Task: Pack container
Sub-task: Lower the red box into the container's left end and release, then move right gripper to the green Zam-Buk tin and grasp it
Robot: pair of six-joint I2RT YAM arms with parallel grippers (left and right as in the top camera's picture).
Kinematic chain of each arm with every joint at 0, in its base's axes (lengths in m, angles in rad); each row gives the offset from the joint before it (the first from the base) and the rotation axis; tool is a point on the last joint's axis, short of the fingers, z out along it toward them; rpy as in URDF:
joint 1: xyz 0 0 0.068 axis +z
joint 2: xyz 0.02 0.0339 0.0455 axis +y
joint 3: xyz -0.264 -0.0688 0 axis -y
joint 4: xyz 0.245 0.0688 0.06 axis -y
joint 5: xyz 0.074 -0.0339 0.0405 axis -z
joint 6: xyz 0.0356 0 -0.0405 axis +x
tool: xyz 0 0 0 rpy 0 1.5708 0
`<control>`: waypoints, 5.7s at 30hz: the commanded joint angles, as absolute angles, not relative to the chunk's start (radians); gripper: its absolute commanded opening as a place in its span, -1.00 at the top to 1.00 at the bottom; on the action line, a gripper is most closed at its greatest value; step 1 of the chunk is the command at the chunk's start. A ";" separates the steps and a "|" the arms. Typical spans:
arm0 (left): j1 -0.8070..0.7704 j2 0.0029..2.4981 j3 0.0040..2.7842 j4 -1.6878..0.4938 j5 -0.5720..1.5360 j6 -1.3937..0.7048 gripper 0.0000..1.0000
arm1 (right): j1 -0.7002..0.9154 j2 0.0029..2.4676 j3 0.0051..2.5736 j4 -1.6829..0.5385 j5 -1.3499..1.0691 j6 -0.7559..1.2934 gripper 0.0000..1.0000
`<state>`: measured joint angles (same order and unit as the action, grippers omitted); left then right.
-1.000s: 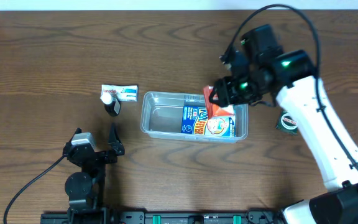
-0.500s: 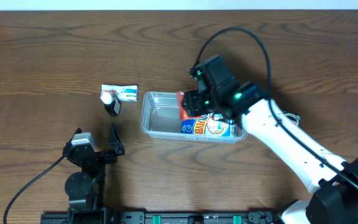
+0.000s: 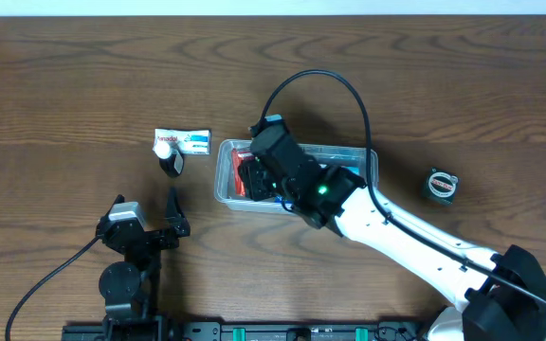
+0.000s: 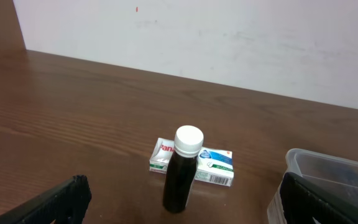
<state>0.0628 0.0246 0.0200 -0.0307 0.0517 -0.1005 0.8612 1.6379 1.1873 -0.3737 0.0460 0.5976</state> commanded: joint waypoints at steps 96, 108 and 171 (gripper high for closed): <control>0.067 0.024 0.004 -0.068 0.041 -0.099 -0.96 | 0.121 1.271 1.182 -0.988 0.174 0.571 -0.79; 0.067 0.024 0.004 -0.068 0.042 -0.099 -0.96 | 0.008 1.555 1.182 -0.960 0.135 0.690 -0.79; 0.067 0.024 0.004 -0.068 0.041 -0.099 -0.96 | -0.118 1.608 1.040 -0.661 -0.372 0.339 -0.15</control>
